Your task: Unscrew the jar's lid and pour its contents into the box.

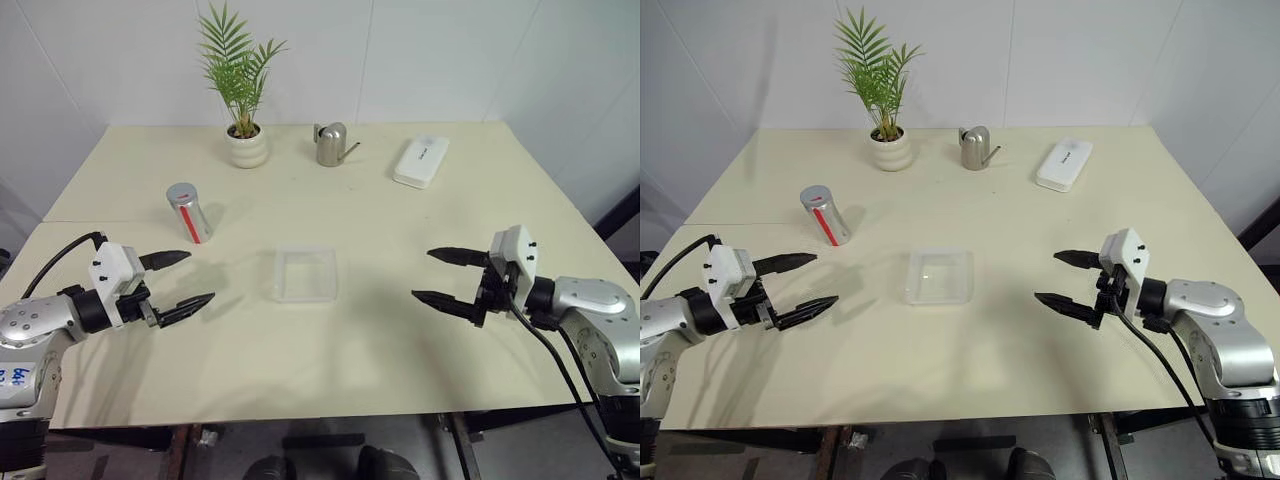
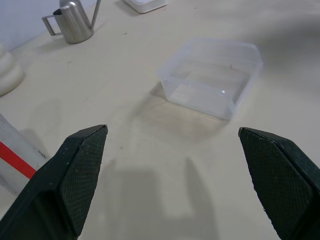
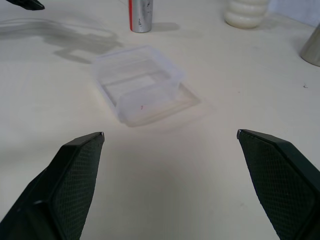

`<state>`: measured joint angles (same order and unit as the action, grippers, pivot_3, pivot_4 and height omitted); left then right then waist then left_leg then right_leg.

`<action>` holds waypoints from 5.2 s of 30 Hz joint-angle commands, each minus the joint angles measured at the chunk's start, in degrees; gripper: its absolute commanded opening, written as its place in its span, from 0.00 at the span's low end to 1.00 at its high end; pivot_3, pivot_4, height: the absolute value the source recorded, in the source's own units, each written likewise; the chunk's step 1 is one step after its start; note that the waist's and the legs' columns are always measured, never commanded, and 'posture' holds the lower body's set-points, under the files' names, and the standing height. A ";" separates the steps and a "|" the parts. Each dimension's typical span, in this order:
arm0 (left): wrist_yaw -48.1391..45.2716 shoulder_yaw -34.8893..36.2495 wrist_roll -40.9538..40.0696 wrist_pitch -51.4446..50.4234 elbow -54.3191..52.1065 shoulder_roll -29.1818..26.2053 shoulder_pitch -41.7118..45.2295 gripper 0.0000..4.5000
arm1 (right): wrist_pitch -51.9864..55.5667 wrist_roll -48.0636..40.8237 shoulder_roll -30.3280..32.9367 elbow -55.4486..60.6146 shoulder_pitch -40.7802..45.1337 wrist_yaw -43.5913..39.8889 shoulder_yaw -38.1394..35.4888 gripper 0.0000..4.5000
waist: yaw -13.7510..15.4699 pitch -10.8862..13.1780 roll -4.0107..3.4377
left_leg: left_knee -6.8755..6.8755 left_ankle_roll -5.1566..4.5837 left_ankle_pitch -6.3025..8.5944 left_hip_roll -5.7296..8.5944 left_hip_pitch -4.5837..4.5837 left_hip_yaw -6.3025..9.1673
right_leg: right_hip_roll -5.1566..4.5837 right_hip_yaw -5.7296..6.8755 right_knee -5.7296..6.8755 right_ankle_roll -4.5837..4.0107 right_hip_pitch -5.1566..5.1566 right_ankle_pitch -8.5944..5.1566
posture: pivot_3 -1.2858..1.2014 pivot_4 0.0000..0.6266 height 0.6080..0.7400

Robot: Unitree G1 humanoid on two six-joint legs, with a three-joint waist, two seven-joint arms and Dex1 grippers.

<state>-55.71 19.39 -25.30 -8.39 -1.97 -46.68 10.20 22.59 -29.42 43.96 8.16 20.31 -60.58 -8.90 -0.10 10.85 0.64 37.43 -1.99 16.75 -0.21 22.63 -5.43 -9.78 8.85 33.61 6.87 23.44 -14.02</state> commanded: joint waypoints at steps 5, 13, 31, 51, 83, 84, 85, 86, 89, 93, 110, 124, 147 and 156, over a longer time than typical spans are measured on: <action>5.69 5.20 -0.97 -3.04 -7.80 1.81 -7.70 1.00 | -0.88 -0.75 -3.62 -0.08 4.32 1.83 0.83 1.00 | -0.14 0.00 0.00 | -0.03 0.06 0.04 -0.10 -0.07 -0.09 | 0.10 -0.07 -0.03 -0.01 0.01 0.01 | 0.52 0.24 1.00; 29.74 6.13 4.99 -6.72 -15.48 15.47 -10.01 1.00 | 1.54 -3.77 -9.32 0.35 16.62 0.77 5.40 1.00 | 0.10 -0.01 0.01 | 0.15 0.06 0.08 -0.22 -0.11 -0.10 | 0.18 -0.17 0.08 -0.09 -0.04 0.05 | 0.52 0.24 1.00; 60.26 -4.15 24.36 1.83 21.19 29.42 24.72 1.00 | 7.71 -3.89 -18.92 4.01 21.81 10.01 10.74 1.00 | 1.33 -0.18 0.31 | 0.77 -0.02 0.24 -0.34 0.48 -0.07 | 0.30 0.09 0.15 -0.15 0.23 0.11 | 0.52 0.24 1.00; 60.09 -5.44 25.18 18.42 55.36 22.64 42.35 1.00 | 8.31 -4.27 -20.58 9.74 17.96 16.51 8.60 1.00 | 0.04 -0.18 0.32 | 0.75 -0.05 0.22 -0.34 0.48 -0.09 | 0.32 0.24 0.15 -0.14 0.23 0.12 | 0.52 0.24 1.00; 23.88 -7.86 6.12 1.08 21.15 15.26 31.81 0.42 | 12.06 -5.76 -18.60 11.49 15.42 21.98 6.30 1.00 | -0.26 -0.16 0.34 | 0.76 -0.05 0.22 -0.35 0.49 -0.13 | 0.33 0.22 0.14 -0.14 0.26 0.12 | 0.52 0.24 1.00; 20.66 -8.50 3.99 -2.87 17.17 13.70 30.53 0.42 | 13.69 -6.66 -18.35 11.91 16.24 22.15 6.41 1.00 | -0.27 -0.16 0.34 | 0.76 -0.04 0.22 -0.36 0.49 -0.13 | 0.33 0.21 0.16 -0.14 0.26 0.12 | 0.52 0.24 1.00; 17.22 -9.25 2.00 -6.67 13.18 11.68 29.26 0.42 | 16.04 -7.16 -18.15 12.42 17.69 22.77 7.14 1.00 | -0.33 -0.16 0.33 | 0.77 -0.04 0.21 -0.36 0.48 -0.13 | 0.34 0.20 0.15 -0.14 0.26 0.12 | 0.52 0.24 1.00; 14.43 -9.93 0.04 -10.85 9.95 9.88 28.36 0.42 | 18.07 -7.41 -18.10 12.65 19.13 23.28 7.98 1.00 | -0.44 -0.15 0.31 | 0.79 -0.04 0.21 -0.38 0.48 -0.14 | 0.34 0.18 0.17 -0.14 0.26 0.11 | 0.52 0.24 1.00; 8.03 -12.02 -4.85 -19.93 2.38 6.24 26.84 0.42 | 22.75 -7.06 -19.21 12.42 23.43 24.65 11.14 1.00 | -0.67 -0.14 0.30 | 0.83 -0.01 0.19 -0.41 0.40 -0.16 | 0.35 0.12 0.26 -0.15 0.25 0.11 | 0.52 0.24 1.00; 4.39 -14.19 -5.84 -22.25 -1.59 6.25 26.15 0.42 | 25.58 -7.66 -23.30 11.34 27.75 26.29 13.29 1.00 | -0.48 -0.14 0.30 | 0.83 0.06 0.15 -0.46 0.40 -0.09 | 0.40 0.14 0.30 -0.17 0.25 0.11 | 0.52 0.24 1.00; 4.41 -17.34 -4.90 -22.37 -5.11 12.19 25.82 0.42 | 22.19 -2.18 -30.79 3.59 32.01 25.10 19.18 1.00 | -0.29 -0.14 0.30 | 0.81 0.03 0.17 -0.42 0.47 -0.13 | 0.43 0.12 0.24 -0.17 0.29 0.11 | 0.52 0.24 1.00; 4.41 -17.14 -4.51 -22.62 -5.68 12.04 25.43 0.42 | 18.61 0.12 -31.08 -0.09 31.13 24.01 18.30 1.00 | -0.33 -0.14 0.30 | 0.80 0.03 0.17 -0.42 0.47 -0.13 | 0.43 0.11 0.23 -0.17 0.29 0.11 | 0.52 0.24 1.00; -7.53 -19.10 -5.02 -19.52 -2.74 9.84 28.58 0.42 | 14.38 -5.45 -26.64 -0.52 33.33 1.45 17.96 0.61 | -0.30 -0.13 0.29 | 0.80 0.03 0.17 -0.42 0.48 -0.14 | 0.44 0.12 0.20 -0.17 0.29 0.11 | 0.52 0.24 1.00; -19.11 -23.00 -6.38 -17.90 -1.45 11.73 32.91 0.42 | 13.15 -4.26 -20.63 -10.67 43.71 -20.60 21.57 0.61 | -0.29 -0.13 0.28 | 0.83 0.01 0.18 -0.42 0.48 -0.17 | 0.46 0.12 0.20 -0.17 0.29 0.11 | 0.52 0.24 1.00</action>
<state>-73.64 -2.31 -30.82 -26.86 -1.71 -35.67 42.15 37.10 -31.54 24.04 -4.04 61.94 -76.85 12.29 -0.39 10.72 0.92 38.26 -1.98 16.93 -0.63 23.11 -5.60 -9.32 8.97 33.82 6.70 23.73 -13.91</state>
